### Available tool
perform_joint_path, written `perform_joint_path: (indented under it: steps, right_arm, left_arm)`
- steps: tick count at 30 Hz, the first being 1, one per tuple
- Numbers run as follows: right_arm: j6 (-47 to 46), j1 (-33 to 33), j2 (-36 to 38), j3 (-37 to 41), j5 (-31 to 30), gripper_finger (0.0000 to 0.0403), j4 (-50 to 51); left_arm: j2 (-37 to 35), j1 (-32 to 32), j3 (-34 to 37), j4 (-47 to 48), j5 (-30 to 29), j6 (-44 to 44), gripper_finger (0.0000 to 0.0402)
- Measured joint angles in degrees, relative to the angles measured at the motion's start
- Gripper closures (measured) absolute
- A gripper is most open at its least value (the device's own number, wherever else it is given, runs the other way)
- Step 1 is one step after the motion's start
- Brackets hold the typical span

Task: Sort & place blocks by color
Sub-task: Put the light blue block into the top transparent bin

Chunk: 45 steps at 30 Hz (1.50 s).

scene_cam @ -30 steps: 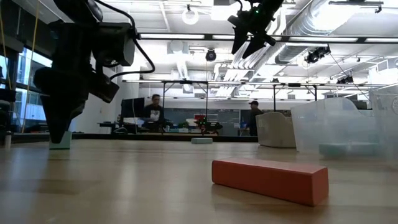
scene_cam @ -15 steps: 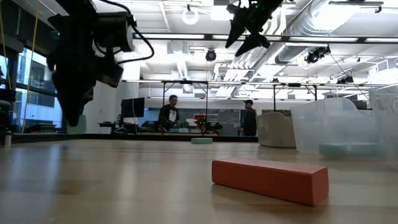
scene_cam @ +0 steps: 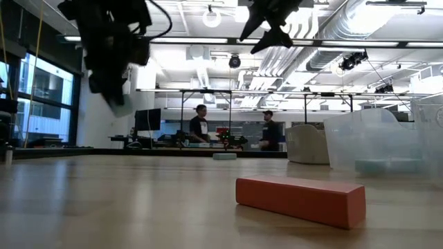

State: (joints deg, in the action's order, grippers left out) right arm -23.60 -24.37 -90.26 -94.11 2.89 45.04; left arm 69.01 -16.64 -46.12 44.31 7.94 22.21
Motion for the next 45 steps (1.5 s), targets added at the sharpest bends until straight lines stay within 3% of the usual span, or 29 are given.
perform_joint_path:
  steps: [11,19,27,35,41,45]
  right_arm:
    - [-3.8,4.2,0.0,0.0,5.4,0.0171,-3.4]
    - [-7.3,4.9,0.0,0.0,15.7,0.0171,-14.6]
    - [-10.1,4.9,0.0,0.0,20.8,0.0171,-22.9]
    - [-14.9,4.9,0.0,0.0,25.2,0.0171,-25.8]
    - [-20.2,4.1,0.0,0.0,26.2,0.0171,-27.2]
    - [-22.7,4.0,0.0,0.0,27.4,0.0171,-27.9]
  left_arm:
    - [0.0,0.2,-7.1,-11.2,0.0,-7.5,0.0401]
    - [0.0,0.1,-13.1,-18.0,-0.5,-12.8,0.0401]
    - [0.0,0.1,-18.8,-20.3,-8.6,-21.9,0.0401]
    - [0.0,0.1,-22.9,-27.3,-9.1,-27.8,0.0401]
    - [0.0,0.1,-24.5,-28.2,-14.6,-32.4,0.0401]
    - [0.0,0.1,-24.9,-29.3,-15.1,-34.3,0.0401]
